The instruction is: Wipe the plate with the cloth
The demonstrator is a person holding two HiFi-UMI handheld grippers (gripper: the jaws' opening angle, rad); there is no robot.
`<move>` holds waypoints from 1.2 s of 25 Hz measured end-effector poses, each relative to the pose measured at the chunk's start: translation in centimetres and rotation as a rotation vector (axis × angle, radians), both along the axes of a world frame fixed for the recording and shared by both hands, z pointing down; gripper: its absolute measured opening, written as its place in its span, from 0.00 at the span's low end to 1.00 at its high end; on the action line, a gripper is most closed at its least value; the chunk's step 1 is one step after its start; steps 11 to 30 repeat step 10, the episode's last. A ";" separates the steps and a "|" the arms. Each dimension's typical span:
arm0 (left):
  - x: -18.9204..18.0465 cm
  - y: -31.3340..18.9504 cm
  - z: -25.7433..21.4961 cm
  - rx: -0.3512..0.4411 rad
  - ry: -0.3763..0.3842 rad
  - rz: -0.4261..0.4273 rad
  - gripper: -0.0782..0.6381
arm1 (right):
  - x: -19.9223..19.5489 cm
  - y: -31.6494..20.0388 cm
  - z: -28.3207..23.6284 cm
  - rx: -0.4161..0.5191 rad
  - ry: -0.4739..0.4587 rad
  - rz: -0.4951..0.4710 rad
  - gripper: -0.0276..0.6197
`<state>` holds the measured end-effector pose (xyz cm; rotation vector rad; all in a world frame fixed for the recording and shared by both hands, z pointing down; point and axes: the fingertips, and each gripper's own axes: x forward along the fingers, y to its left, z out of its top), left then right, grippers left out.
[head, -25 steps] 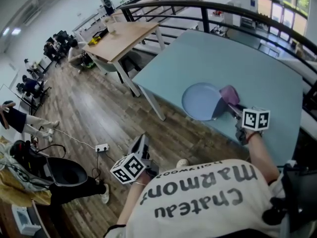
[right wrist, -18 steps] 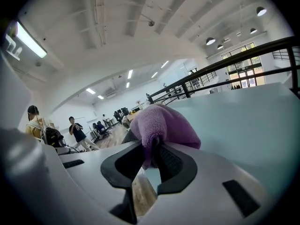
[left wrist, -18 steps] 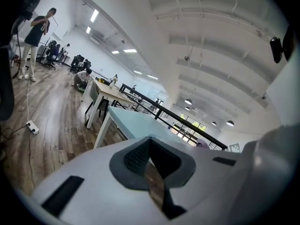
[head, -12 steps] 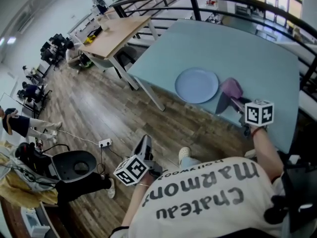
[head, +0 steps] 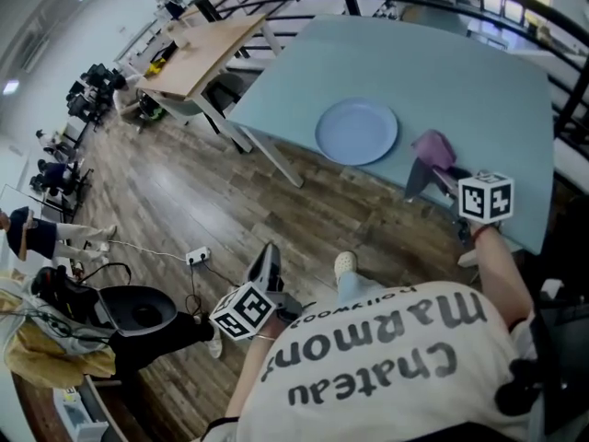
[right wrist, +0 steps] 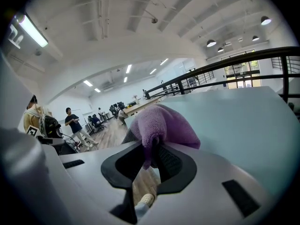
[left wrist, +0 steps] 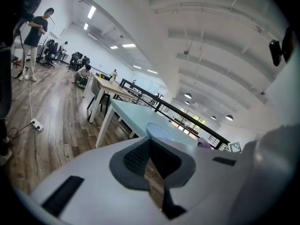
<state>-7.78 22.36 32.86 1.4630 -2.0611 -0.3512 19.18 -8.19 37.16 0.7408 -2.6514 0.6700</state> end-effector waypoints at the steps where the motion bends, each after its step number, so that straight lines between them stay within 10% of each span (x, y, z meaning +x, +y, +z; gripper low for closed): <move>1: -0.1 0.1 0.0 -0.002 0.000 0.002 0.11 | 0.2 0.1 0.1 0.007 0.009 0.008 0.18; 30: -1.8 -1.1 0.5 -0.020 -0.017 0.007 0.11 | 0.6 -0.8 0.6 -0.006 0.000 0.054 0.18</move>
